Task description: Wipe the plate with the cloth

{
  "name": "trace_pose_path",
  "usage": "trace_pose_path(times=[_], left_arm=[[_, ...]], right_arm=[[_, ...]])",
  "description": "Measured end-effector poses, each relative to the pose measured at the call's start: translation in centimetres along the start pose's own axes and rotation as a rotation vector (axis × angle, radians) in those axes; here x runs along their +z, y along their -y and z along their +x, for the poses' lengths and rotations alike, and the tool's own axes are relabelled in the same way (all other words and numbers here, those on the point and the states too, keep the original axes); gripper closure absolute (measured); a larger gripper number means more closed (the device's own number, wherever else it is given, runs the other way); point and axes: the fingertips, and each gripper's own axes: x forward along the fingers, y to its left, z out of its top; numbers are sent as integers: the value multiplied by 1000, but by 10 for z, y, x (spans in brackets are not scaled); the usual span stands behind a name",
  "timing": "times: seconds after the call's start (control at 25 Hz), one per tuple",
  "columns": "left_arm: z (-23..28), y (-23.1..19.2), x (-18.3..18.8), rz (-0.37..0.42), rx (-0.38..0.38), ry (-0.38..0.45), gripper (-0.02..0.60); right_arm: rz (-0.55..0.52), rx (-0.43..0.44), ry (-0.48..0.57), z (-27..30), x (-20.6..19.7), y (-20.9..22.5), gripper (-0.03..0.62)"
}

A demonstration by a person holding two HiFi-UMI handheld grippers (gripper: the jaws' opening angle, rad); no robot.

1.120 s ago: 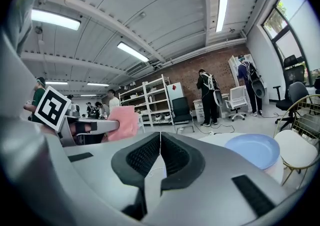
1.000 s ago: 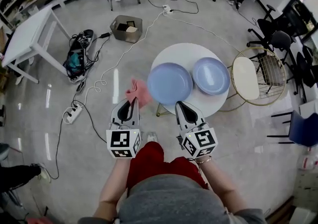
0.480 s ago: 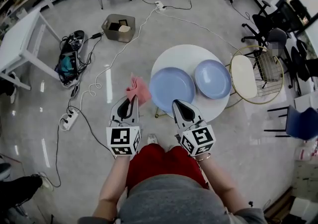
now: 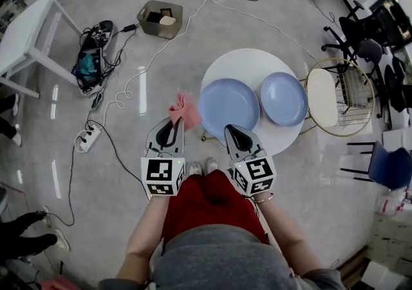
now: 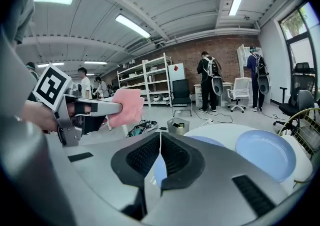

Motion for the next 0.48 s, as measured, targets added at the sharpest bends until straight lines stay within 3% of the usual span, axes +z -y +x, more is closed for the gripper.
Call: trace_pose_path(times=[0.48], left_arm=[[-4,-6,-39,-69,64,-82,548]], right_arm=[[-96,98,-244,36,-55,-9,548]])
